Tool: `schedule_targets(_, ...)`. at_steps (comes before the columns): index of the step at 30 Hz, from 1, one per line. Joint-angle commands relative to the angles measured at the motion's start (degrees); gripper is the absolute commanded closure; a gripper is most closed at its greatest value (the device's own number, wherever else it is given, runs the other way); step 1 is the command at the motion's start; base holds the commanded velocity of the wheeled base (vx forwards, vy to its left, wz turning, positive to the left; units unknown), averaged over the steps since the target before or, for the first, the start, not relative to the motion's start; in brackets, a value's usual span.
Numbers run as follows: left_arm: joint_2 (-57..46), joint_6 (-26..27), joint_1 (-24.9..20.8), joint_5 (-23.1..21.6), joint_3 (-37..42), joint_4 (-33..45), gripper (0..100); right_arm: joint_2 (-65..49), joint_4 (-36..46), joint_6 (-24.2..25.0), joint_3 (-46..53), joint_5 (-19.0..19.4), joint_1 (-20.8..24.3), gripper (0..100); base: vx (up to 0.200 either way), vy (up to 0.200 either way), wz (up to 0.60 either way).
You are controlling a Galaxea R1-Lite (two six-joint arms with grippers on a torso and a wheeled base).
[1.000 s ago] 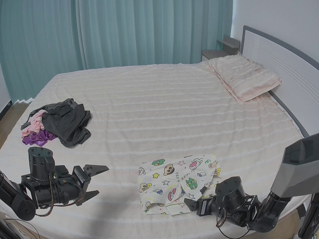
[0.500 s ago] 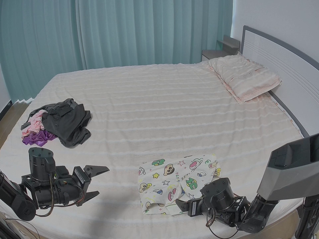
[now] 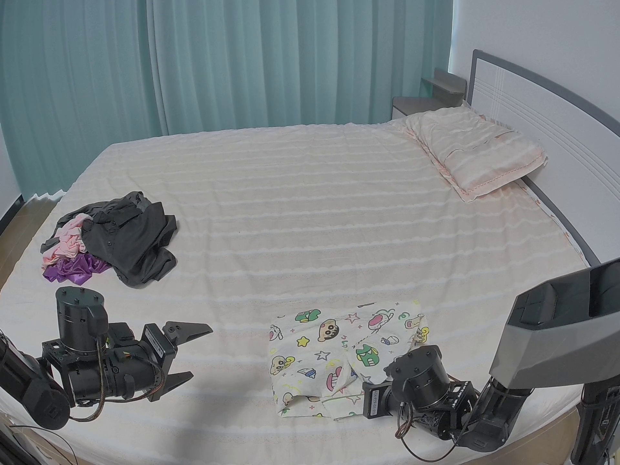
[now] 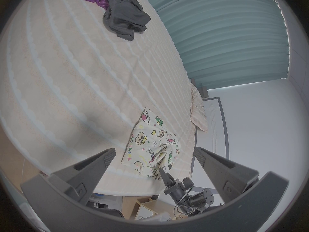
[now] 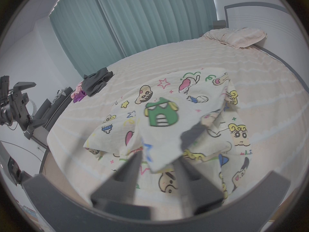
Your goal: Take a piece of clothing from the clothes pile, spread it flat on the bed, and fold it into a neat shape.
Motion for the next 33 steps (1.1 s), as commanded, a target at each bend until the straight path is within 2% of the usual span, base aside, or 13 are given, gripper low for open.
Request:
schedule_targets(1, 0.1, 0.0, 0.0, 0.0, 0.0, 0.0, 0, -0.3, 0.0, -0.1, 0.2, -0.7, -0.3, 100, 0.000, 0.000, 0.00)
schedule_targets(6, 0.1, 0.0, 0.0, 0.1, 0.0, 0.0, 0, -2.8, 0.2, -0.5, 1.8, -1.3, -0.4, 100, 0.000, 0.000, 0.00)
schedule_targets(9, 0.1, 0.0, 0.0, 0.1, 0.0, 0.0, 0, -5.2, 0.4, -2.9, 3.9, -1.2, -1.3, 100, 0.000, 0.000, 0.00)
schedule_targets(12, 0.1, 0.0, 0.0, 0.0, 0.0, 0.0, 0, -7.9, 0.7, -6.3, 7.4, -0.4, -4.0, 100, 0.000, 0.000, 0.00)
schedule_targets(14, 0.1, 0.0, 0.0, 0.1, 0.0, 0.0, 0, -9.6, 0.6, -8.2, 8.5, 0.5, -5.6, 100, 0.000, 0.000, 0.00)
schedule_targets(18, 0.1, 0.0, 0.0, 0.1, 0.0, 0.0, 0, -14.4, 1.4, -14.4, 9.7, 6.0, -9.8, 100, 0.000, 0.000, 0.00)
schedule_targets(24, 0.1, 0.0, 0.0, 0.1, 0.0, 0.0, 0, -15.8, 3.5, -20.9, 7.7, 9.1, -13.7, 100, 0.000, 0.000, 0.00)
schedule_targets(27, 0.2, 0.0, 0.0, 0.1, -0.1, 0.0, 0, -16.6, 5.6, -22.2, 5.9, 9.2, -14.5, 100, 0.000, 0.000, 0.00)
schedule_targets(30, 0.6, 0.0, 0.0, 0.1, -0.1, 0.0, 0, -20.1, 12.1, -25.6, 2.0, 10.6, -16.8, 100, 0.000, 0.000, 0.00)
schedule_targets(33, 0.5, 0.0, 0.1, 0.1, -0.1, -0.1, 0, -24.5, 19.4, -26.5, -0.2, 12.1, -17.3, 100, 0.000, 0.000, 0.00)
